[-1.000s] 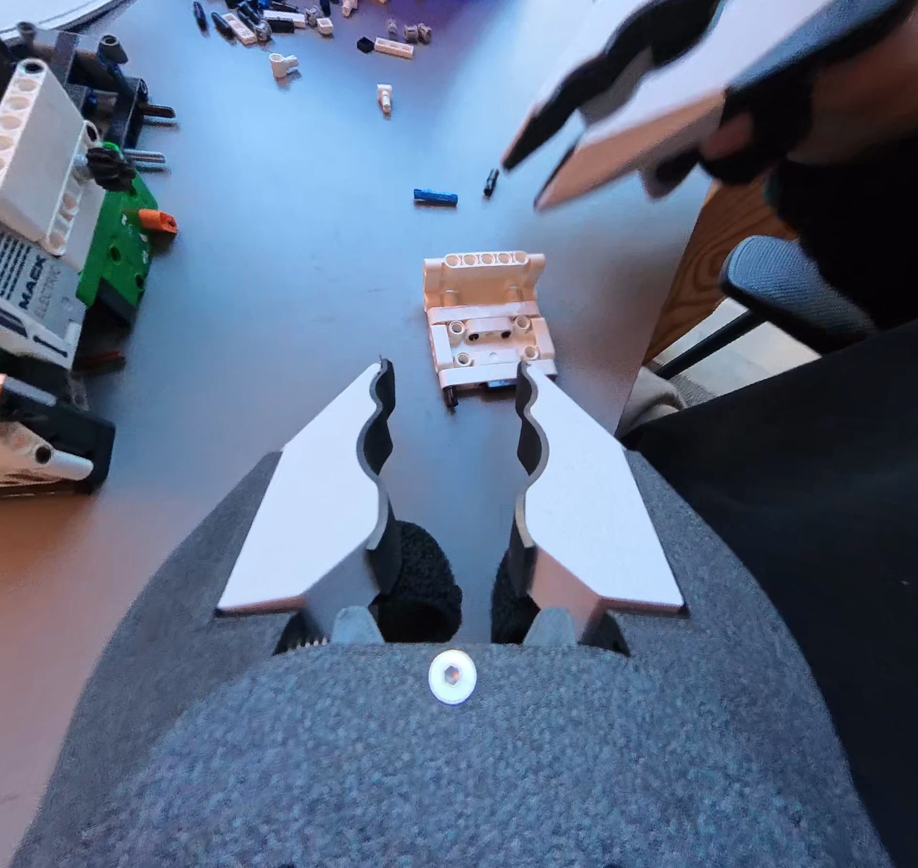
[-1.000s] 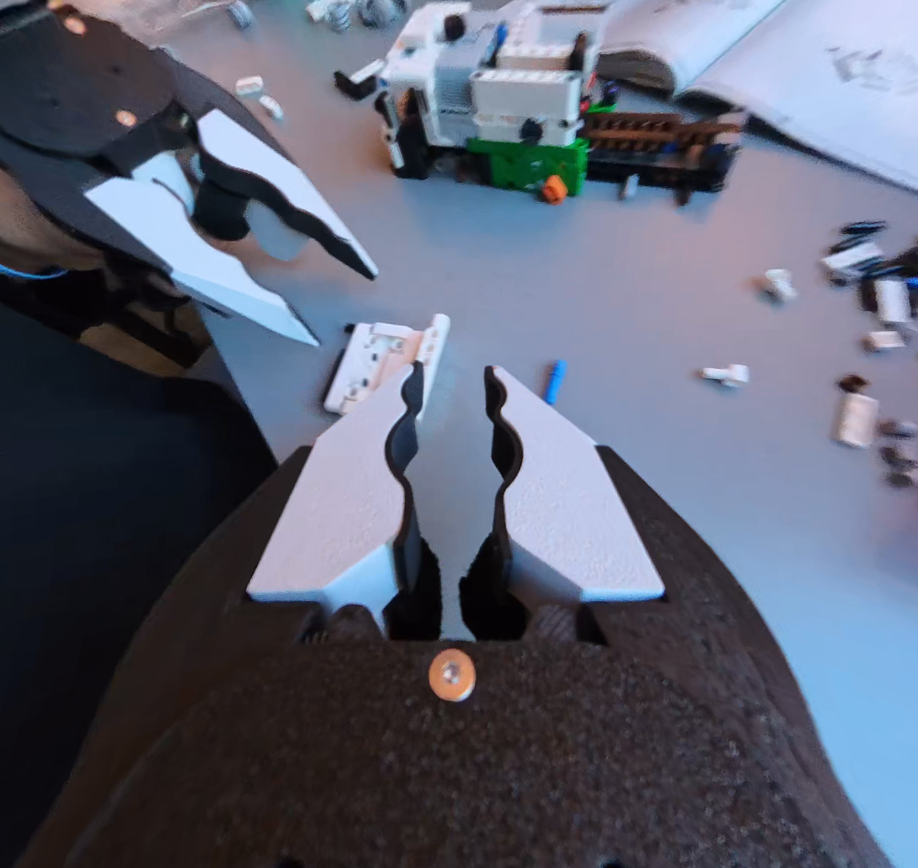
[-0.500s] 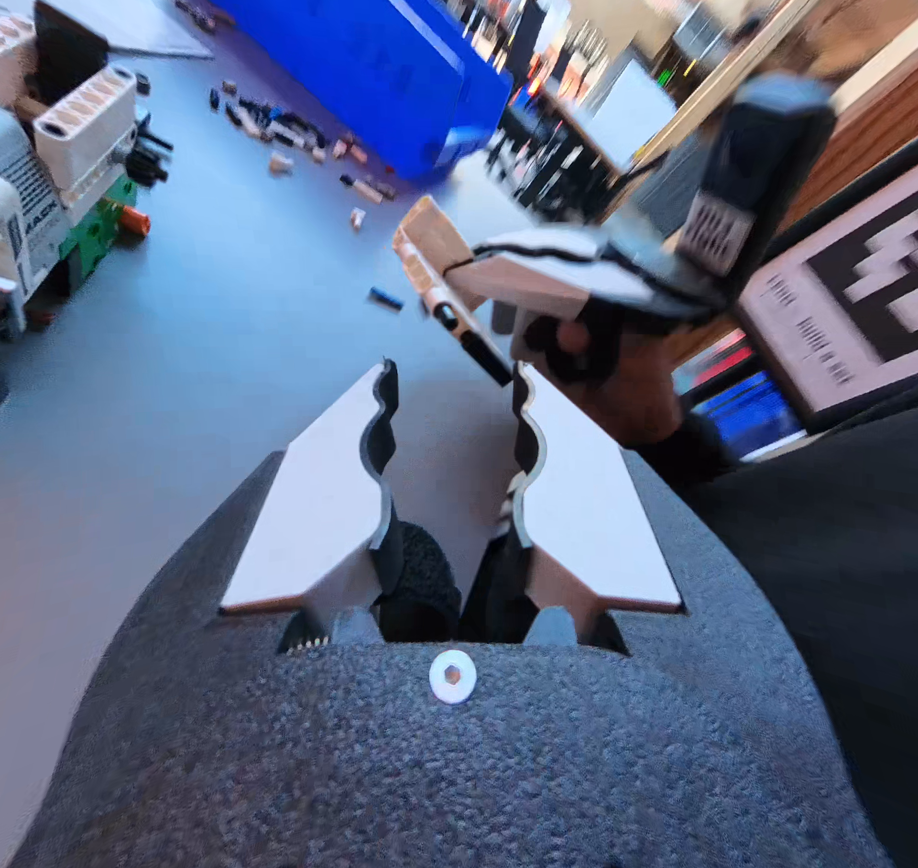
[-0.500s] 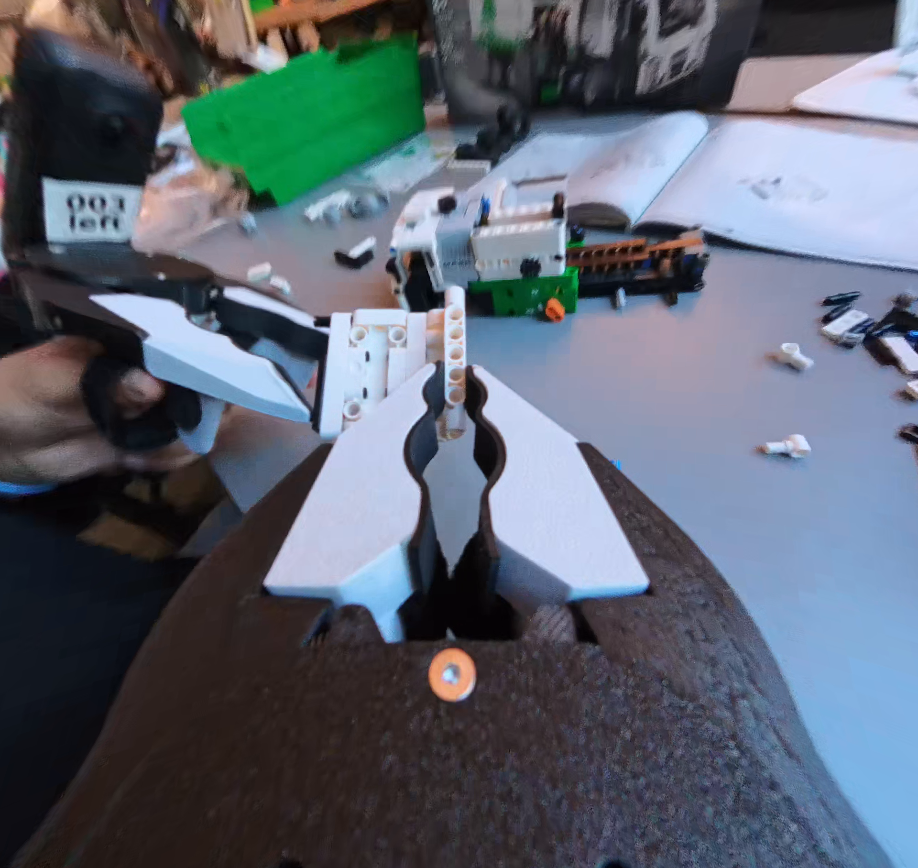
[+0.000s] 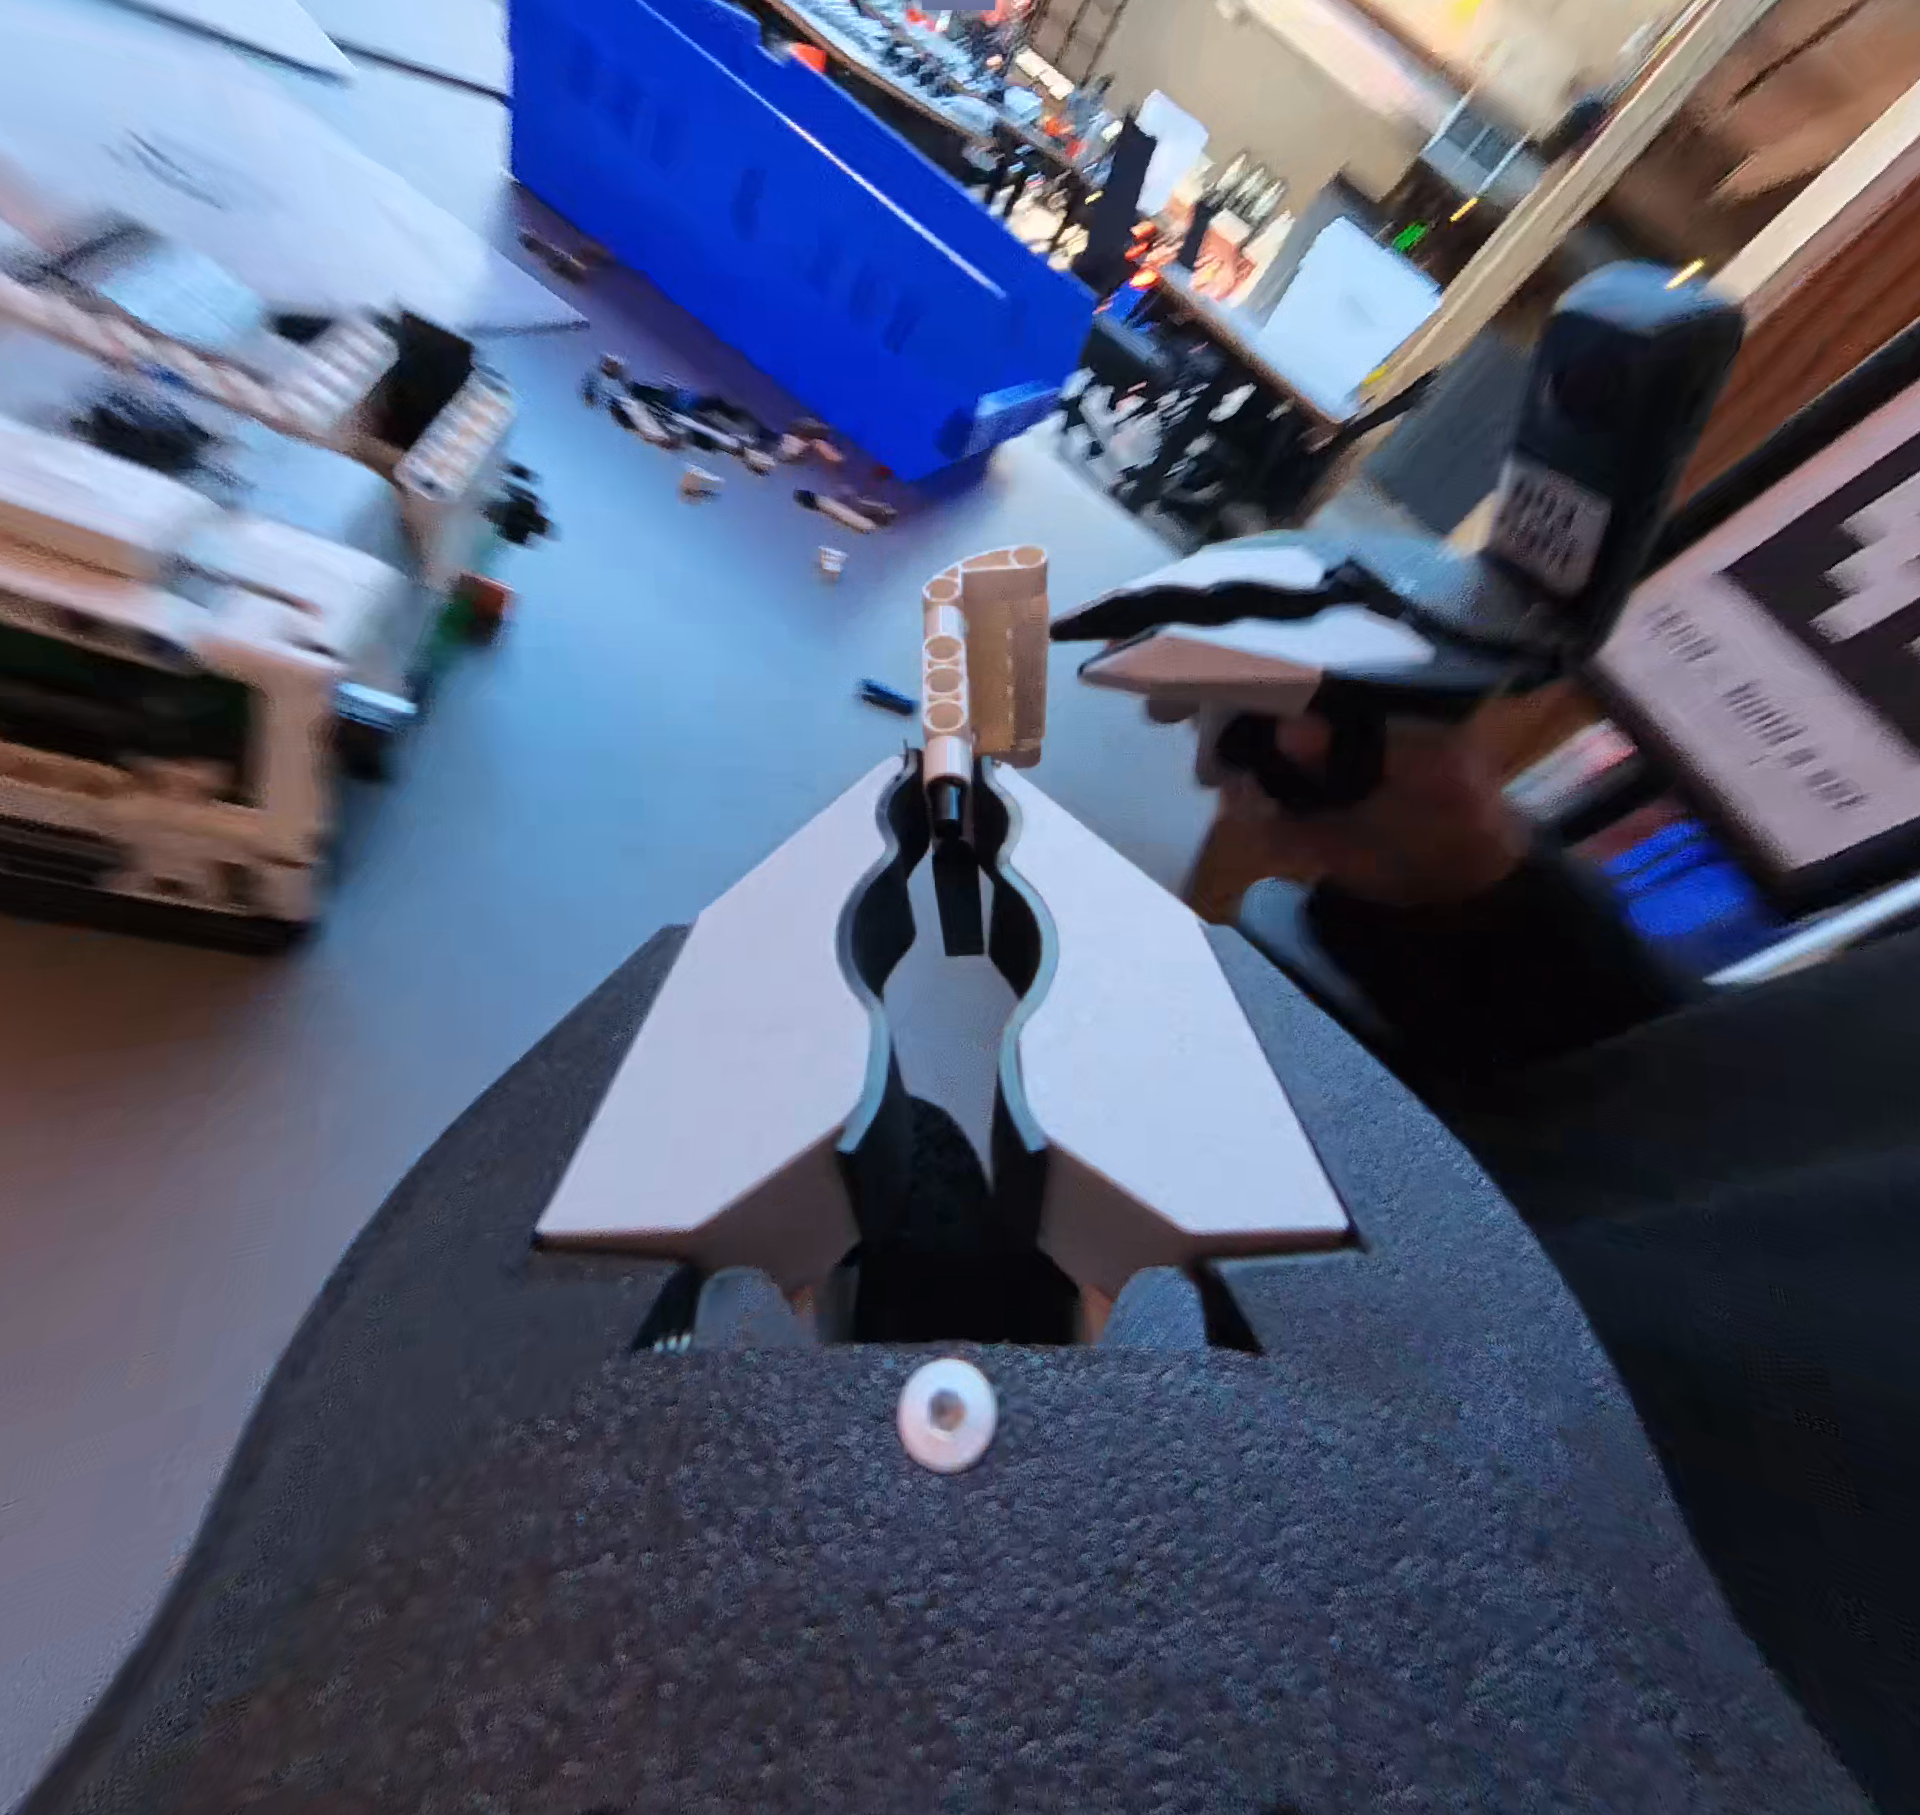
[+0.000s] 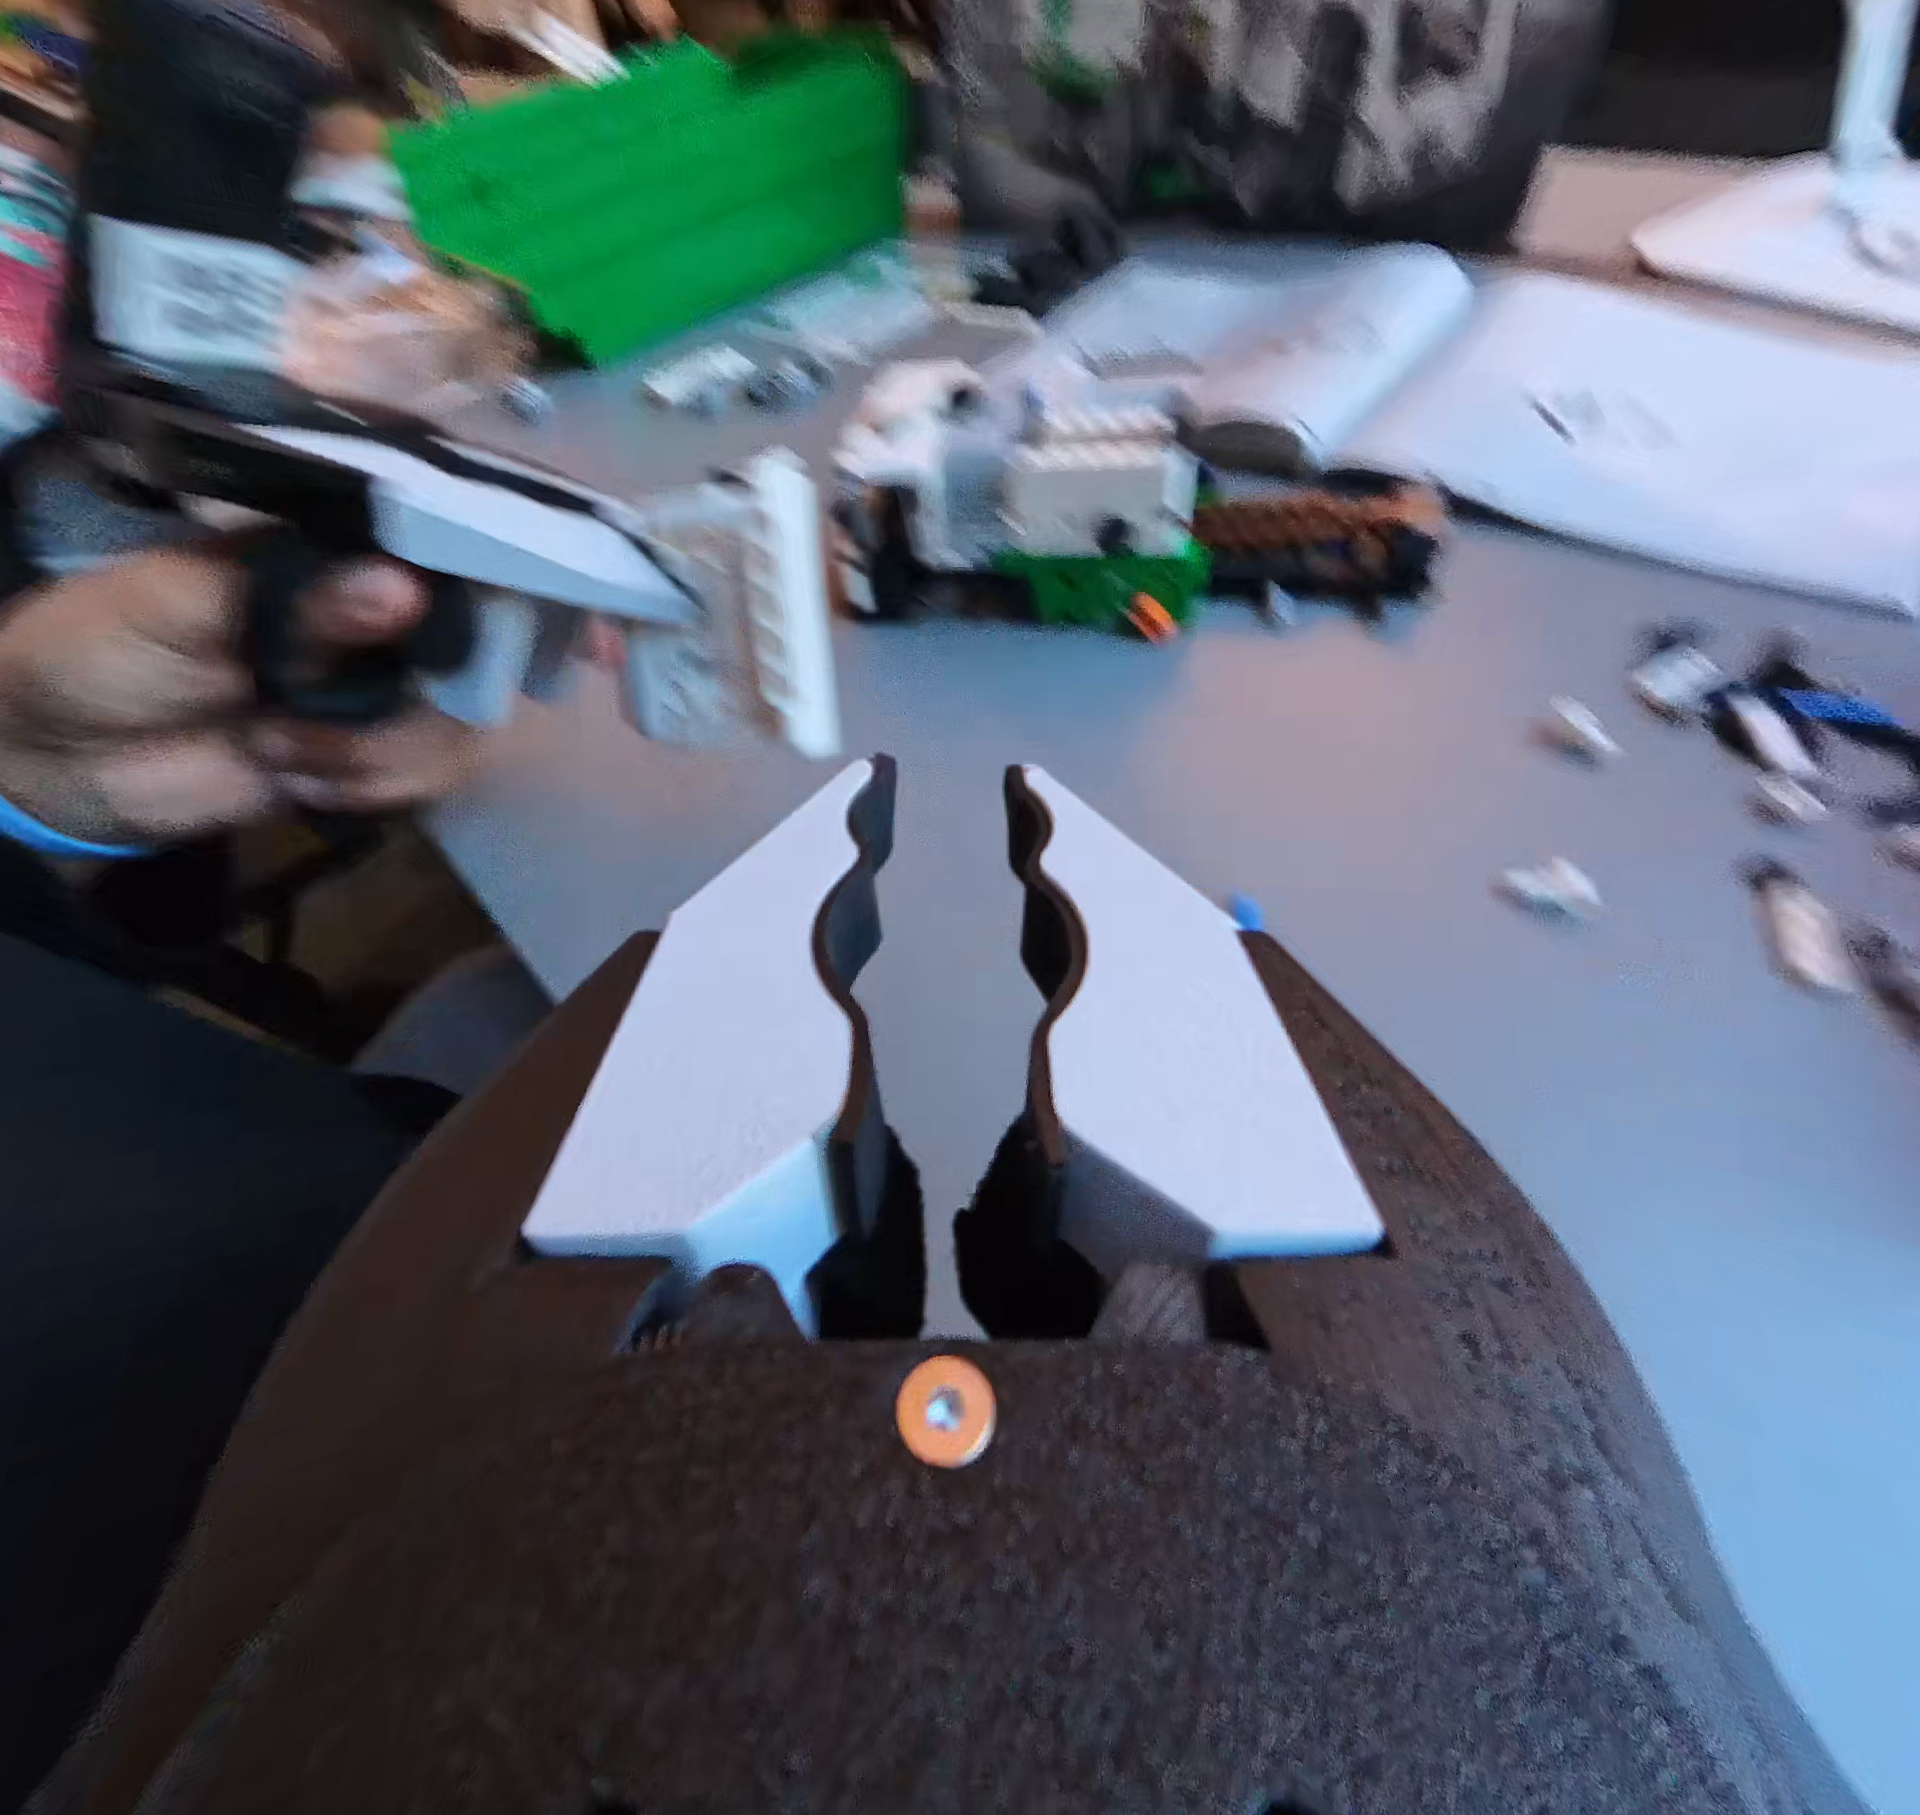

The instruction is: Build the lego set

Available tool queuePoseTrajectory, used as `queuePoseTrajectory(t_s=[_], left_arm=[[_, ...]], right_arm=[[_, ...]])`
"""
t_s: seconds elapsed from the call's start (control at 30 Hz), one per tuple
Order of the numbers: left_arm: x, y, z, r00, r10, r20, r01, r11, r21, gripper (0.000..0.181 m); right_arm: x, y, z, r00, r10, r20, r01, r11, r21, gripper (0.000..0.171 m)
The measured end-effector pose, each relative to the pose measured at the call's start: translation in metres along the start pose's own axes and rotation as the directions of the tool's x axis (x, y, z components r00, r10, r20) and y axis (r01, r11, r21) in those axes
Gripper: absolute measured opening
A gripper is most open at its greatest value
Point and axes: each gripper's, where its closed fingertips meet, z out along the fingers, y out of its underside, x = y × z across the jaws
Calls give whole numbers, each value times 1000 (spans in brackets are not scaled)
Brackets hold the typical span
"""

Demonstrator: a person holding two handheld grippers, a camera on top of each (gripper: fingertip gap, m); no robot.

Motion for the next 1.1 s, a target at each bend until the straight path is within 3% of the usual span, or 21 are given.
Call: queuePoseTrajectory(t_s=[0.17, 0.5, 0.73, 0.83, 0.87, 0.93, 1.0, 1.1], left_arm=[[-26, -17, -13, 947, 283, 154, -280, 959, -43, 7], [-11, -7, -3, 948, 316, 20, -316, 949, -4, 6], [-4, -12, -11, 929, 368, -35, -366, 930, 45, 6], [-7, -17, -15, 895, 446, -7, -445, 892, 79, 6], [-6, -19, -16, 881, 474, -10, -471, 877, 96, 6], [-7, -21, -17, 861, 509, 22, -508, 855, 104, 6], [-8, -17, -13, 848, 529, 35, -530, 844, 80, 6], [-12, -14, -8, 830, 555, 65, -558, 829, 41, 6]], right_arm=[[77, 57, -24, 956, 55, -289, -151, 936, -319, 20], [80, 74, -10, 864, 11, -503, -186, 936, -300, 17], [80, 75, -5, 861, -32, -508, -151, 937, -315, 4], [81, 65, -8, 927, -112, -357, -55, 903, -426, 4], [87, 55, -14, 939, -168, -301, 2, 876, -482, 3], [107, 45, -36, 941, -284, -183, 83, 719, -690, 3], [120, 46, -62, 955, -294, -19, 130, 479, -868, 3], [152, 51, -84, 925, -328, 191, 244, 130, -961, 3]])
